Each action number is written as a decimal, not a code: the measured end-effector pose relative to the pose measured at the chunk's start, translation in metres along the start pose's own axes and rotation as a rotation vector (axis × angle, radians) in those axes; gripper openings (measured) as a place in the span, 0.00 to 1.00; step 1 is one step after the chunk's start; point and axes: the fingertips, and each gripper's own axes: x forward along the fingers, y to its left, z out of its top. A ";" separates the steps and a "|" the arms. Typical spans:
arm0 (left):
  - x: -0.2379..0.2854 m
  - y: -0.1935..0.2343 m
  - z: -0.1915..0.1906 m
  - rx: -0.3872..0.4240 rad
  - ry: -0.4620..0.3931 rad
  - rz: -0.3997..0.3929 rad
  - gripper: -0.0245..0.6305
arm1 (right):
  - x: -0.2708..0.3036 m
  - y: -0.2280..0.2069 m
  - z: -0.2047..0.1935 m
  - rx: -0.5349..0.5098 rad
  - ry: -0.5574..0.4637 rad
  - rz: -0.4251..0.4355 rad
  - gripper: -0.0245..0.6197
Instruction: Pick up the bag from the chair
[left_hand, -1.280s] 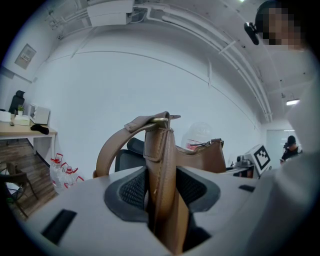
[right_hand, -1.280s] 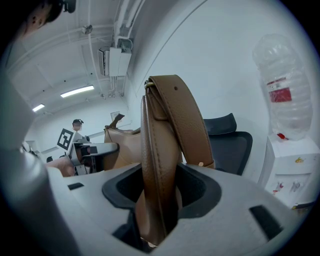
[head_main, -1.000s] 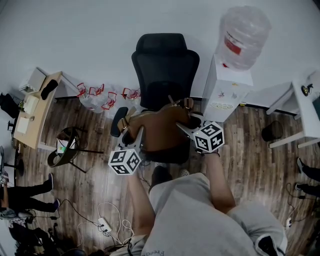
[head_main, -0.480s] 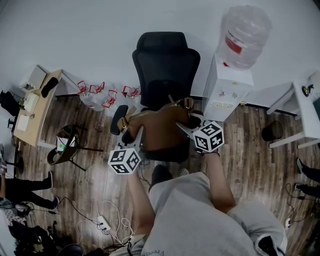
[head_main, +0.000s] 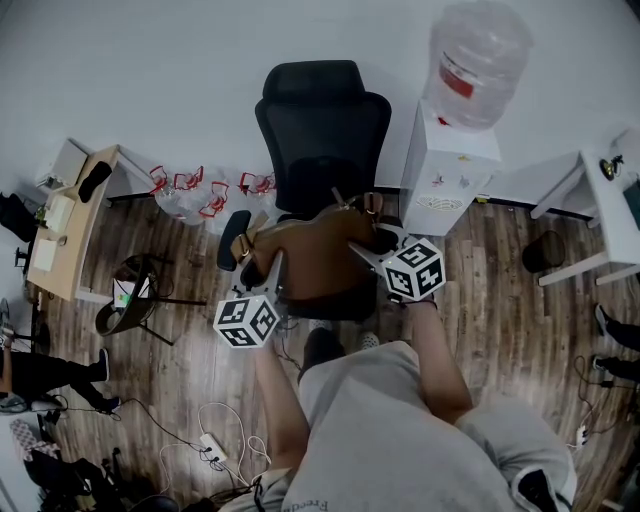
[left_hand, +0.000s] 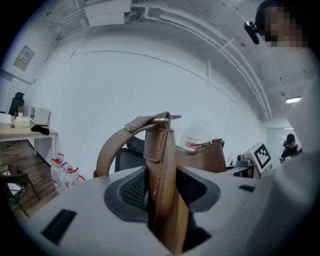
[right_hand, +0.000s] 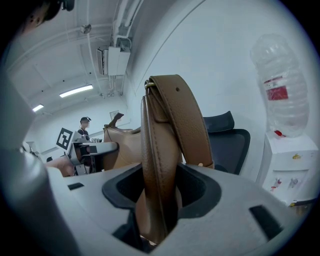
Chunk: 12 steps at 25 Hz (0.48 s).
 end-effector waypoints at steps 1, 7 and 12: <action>0.000 0.000 0.000 0.000 0.001 0.000 0.29 | 0.000 0.000 0.000 0.001 0.001 0.001 0.34; -0.002 -0.001 -0.003 0.006 0.006 0.002 0.29 | 0.000 0.000 -0.004 0.003 0.005 -0.001 0.34; -0.006 0.001 -0.007 0.000 0.008 0.006 0.29 | 0.000 0.005 -0.008 -0.004 0.006 -0.006 0.33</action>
